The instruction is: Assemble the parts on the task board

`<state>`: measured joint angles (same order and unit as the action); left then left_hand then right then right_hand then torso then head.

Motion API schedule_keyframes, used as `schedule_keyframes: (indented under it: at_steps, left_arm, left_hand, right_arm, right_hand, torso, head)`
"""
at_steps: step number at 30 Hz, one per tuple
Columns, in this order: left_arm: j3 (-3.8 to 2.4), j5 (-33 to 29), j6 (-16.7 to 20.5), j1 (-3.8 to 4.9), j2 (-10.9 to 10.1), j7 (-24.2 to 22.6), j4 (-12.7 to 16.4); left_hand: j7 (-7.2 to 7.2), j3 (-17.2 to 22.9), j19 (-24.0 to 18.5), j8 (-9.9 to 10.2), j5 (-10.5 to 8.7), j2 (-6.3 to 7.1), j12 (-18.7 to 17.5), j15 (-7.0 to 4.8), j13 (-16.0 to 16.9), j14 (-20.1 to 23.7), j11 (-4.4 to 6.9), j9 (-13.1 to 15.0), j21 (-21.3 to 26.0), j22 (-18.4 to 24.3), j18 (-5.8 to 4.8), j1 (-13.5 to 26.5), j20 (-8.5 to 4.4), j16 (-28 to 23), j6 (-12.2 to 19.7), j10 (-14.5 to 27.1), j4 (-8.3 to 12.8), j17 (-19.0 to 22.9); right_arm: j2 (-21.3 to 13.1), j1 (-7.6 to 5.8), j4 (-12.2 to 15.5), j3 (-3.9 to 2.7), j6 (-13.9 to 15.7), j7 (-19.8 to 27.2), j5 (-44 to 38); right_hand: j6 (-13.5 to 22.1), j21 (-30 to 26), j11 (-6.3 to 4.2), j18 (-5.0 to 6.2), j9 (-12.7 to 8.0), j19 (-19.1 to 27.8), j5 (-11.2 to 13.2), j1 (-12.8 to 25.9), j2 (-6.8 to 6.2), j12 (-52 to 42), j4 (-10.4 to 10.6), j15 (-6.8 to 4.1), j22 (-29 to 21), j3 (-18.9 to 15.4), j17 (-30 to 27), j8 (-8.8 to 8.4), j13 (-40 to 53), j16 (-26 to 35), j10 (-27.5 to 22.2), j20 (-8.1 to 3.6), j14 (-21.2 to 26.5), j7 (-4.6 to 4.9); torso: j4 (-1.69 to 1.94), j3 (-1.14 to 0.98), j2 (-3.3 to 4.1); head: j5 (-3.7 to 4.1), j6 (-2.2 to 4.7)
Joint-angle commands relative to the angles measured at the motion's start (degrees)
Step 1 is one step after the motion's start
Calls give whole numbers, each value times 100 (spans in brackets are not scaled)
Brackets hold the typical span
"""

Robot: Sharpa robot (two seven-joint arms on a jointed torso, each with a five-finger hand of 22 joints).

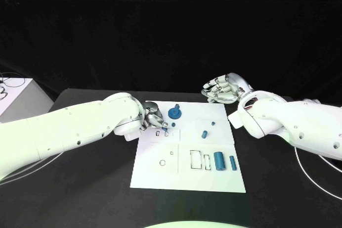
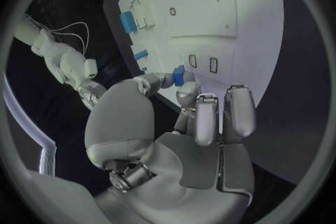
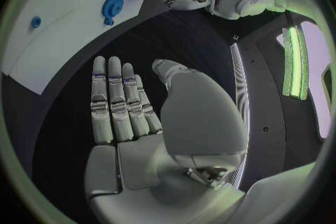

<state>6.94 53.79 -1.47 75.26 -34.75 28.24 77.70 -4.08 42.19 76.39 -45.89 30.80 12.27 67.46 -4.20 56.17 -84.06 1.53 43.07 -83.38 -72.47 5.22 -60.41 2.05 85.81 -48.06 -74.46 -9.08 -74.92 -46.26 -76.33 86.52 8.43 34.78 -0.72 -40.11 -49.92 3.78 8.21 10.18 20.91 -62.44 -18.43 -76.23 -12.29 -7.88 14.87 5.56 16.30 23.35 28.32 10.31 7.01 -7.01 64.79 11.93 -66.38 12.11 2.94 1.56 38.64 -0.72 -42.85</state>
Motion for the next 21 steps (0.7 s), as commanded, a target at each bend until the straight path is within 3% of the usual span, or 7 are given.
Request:
schedule_keyframes:
  at_steps: [1,9,15,21]
  left_arm:
    - [21,491,469,-17,2,-152,63]
    - [124,887,514,-65,42,-164,66]
    - [226,944,528,-81,83,-185,40]
    - [296,955,503,-104,131,-193,-8]
  left_hand:
    - [121,1093,38,-29,21,-18,35,-45,10,-416,-7,0,-25,-12,-116,-6,-9,32,-176,-51,1122,-870]
    - [127,1094,42,-29,24,-4,51,-51,34,-422,-1,4,-29,-15,-117,-12,-14,45,-188,-71,1139,-889]
    - [129,1094,45,-29,25,-2,54,-52,37,-421,0,4,-30,-19,-117,-14,-14,42,-192,-75,1142,-886]
    - [129,1094,45,-29,25,-2,54,-52,37,-421,0,4,-30,-19,-117,-14,-14,42,-192,-75,1142,-886]
  right_arm:
    - [-3,1,-8,-1,2,176,105]
    - [-5,1,-27,-1,112,319,230]
    - [-6,1,-17,-2,131,355,278]
    - [-10,1,-12,-2,129,365,303]
  right_hand:
    - [10,-19,46,26,-12,77,-34,59,14,41,-35,19,-73,18,-63,-32,-63,59,-4,3,65,53]
    - [14,-16,73,30,-38,174,-102,56,31,108,-85,56,-241,56,-208,-79,-204,172,-11,44,127,76]
    - [18,-15,78,30,-43,184,-123,59,30,119,-92,61,-267,62,-230,-89,-227,186,-16,50,130,80]
    - [22,-15,81,30,-45,189,-133,61,31,125,-96,64,-281,66,-242,-94,-239,193,-18,52,133,83]
  torso:
    - [-2,-16,-7]
    - [1,-9,1]
    - [8,2,12]
    - [-16,3,17]
  head:
    - [-20,-9]
    - [-20,-25]
    - [25,-41]
    - [25,-59]
